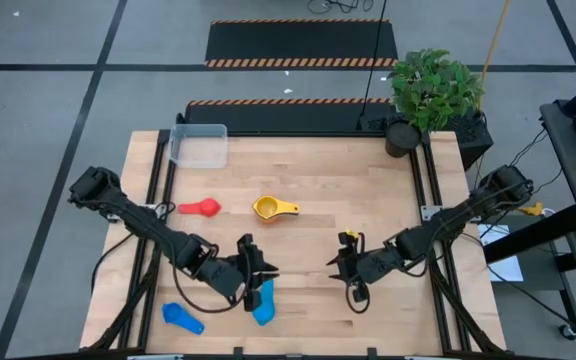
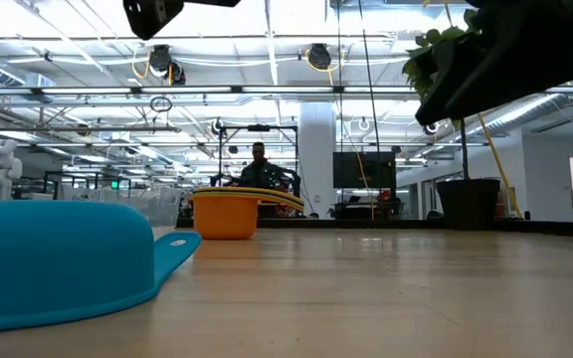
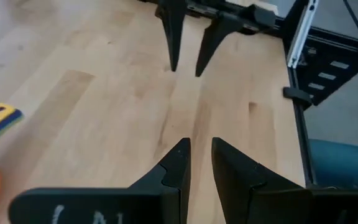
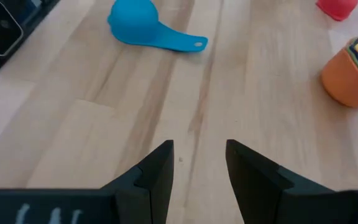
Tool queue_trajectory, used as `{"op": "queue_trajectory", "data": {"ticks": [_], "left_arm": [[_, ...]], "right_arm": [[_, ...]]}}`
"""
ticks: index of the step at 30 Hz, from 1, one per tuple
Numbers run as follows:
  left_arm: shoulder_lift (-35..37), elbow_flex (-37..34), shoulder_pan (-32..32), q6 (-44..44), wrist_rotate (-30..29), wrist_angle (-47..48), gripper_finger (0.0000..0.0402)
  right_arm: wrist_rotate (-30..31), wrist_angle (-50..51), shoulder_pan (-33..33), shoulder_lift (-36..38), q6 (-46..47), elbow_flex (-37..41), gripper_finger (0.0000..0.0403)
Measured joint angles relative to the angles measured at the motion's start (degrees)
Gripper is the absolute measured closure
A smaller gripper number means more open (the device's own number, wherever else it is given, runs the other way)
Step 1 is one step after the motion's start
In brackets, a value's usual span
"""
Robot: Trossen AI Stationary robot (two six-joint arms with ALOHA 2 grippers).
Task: Nest measuring cups in basket
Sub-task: Stack the light blue measuring cup on top of the yellow measuring cup
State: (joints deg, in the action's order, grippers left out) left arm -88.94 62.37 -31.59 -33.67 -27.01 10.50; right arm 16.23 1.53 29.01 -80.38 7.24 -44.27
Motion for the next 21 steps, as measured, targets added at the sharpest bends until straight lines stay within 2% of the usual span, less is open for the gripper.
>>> {"op": "queue_trajectory", "data": {"ticks": [3,7,15,21], "left_arm": [[-1.6,0.0,-1.3,0.6,0.4,-1.3,0.0336],[-4.2,0.0,-1.6,0.3,4.3,-2.3,0.0333],[-8.0,0.0,0.8,-1.2,10.5,-3.4,0.0319],[-9.2,0.0,2.3,-0.9,12.0,-2.7,0.0317]], "right_arm": [[0.0,0.0,0.4,0.0,1.1,0.0,0.0261],[0.1,-0.6,0.4,0.0,1.2,0.0,0.0261],[0.1,-5.2,0.4,0.0,1.3,0.0,0.0261],[0.1,-6.1,0.4,0.0,0.7,0.0,0.0261]]}}
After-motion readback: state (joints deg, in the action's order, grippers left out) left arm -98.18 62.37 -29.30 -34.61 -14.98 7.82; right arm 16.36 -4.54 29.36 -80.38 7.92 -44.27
